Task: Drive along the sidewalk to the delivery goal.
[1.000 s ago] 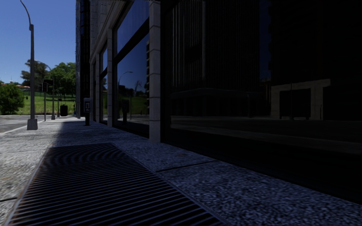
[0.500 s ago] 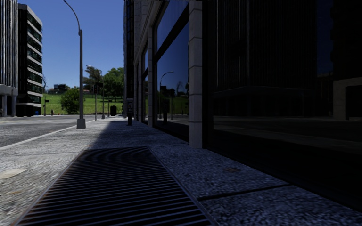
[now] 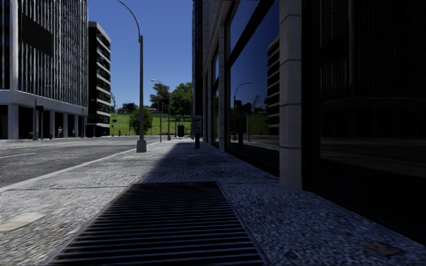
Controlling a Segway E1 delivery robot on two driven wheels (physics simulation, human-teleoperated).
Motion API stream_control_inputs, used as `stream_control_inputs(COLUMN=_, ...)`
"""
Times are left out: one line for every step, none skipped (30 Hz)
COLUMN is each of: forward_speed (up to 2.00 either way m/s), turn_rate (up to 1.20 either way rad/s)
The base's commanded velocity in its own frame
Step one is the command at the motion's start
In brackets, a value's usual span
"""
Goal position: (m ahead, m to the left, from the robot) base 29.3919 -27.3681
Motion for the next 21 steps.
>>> stream_control_inputs(forward_speed=1.81, turn_rate=0.55)
stream_control_inputs(forward_speed=1.82, turn_rate=0.55)
stream_control_inputs(forward_speed=1.83, turn_rate=0.5)
stream_control_inputs(forward_speed=1.89, turn_rate=0.47)
stream_control_inputs(forward_speed=1.9, turn_rate=0.46)
stream_control_inputs(forward_speed=2.0, turn_rate=0.4)
stream_control_inputs(forward_speed=2.0, turn_rate=0.37)
stream_control_inputs(forward_speed=2.0, turn_rate=0.36)
stream_control_inputs(forward_speed=2.0, turn_rate=0.35)
stream_control_inputs(forward_speed=2.0, turn_rate=0.34)
stream_control_inputs(forward_speed=2.0, turn_rate=0.32)
stream_control_inputs(forward_speed=2.0, turn_rate=0.28)
stream_control_inputs(forward_speed=2.0, turn_rate=0.23)
stream_control_inputs(forward_speed=2.0, turn_rate=0.17)
stream_control_inputs(forward_speed=2.0, turn_rate=0.1)
stream_control_inputs(forward_speed=2.0, turn_rate=0.06)
stream_control_inputs(forward_speed=2.0, turn_rate=0.02)
stream_control_inputs(forward_speed=2.0, turn_rate=0.0)
stream_control_inputs(forward_speed=2.0, turn_rate=0.0)
stream_control_inputs(forward_speed=2.0, turn_rate=0.0)
stream_control_inputs(forward_speed=2.0, turn_rate=0.0)
